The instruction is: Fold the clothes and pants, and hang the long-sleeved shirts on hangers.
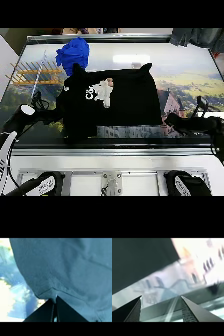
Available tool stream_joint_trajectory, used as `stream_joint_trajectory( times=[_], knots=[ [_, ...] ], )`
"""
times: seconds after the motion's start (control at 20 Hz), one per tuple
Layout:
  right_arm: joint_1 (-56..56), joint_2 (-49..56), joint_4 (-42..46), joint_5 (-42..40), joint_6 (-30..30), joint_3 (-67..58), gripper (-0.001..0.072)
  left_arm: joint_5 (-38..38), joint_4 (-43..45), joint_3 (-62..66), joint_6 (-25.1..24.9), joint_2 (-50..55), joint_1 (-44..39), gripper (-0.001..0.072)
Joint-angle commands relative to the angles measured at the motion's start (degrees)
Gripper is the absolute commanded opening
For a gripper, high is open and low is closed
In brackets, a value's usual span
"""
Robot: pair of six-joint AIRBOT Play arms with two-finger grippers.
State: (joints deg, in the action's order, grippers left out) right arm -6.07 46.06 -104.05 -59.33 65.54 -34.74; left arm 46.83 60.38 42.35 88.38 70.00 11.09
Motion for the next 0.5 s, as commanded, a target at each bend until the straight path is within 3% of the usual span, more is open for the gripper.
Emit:
stream_joint_trajectory(
  times=[0.0, 0.2, 0.45],
  knots=[
    [-0.02, 5.35, -7.61, 13.29, -10.05, 9.03, 0.0511, 0.87, 0.04, -1.97, -1.57, -3.15, 0.09, 0.0009],
    [0.09, 15.23, -16.7, 25.66, -9.84, 9.73, 0.0511, 0.98, 0.09, -4.87, -1.64, -5.46, 0.09, 0.0008],
    [0.24, 19.87, -17.31, 32.76, -8.07, 9.55, 0.0511, 0.96, 0.02, -5.11, -1.64, -5.84, 0.09, 0.0009]
  ],
)
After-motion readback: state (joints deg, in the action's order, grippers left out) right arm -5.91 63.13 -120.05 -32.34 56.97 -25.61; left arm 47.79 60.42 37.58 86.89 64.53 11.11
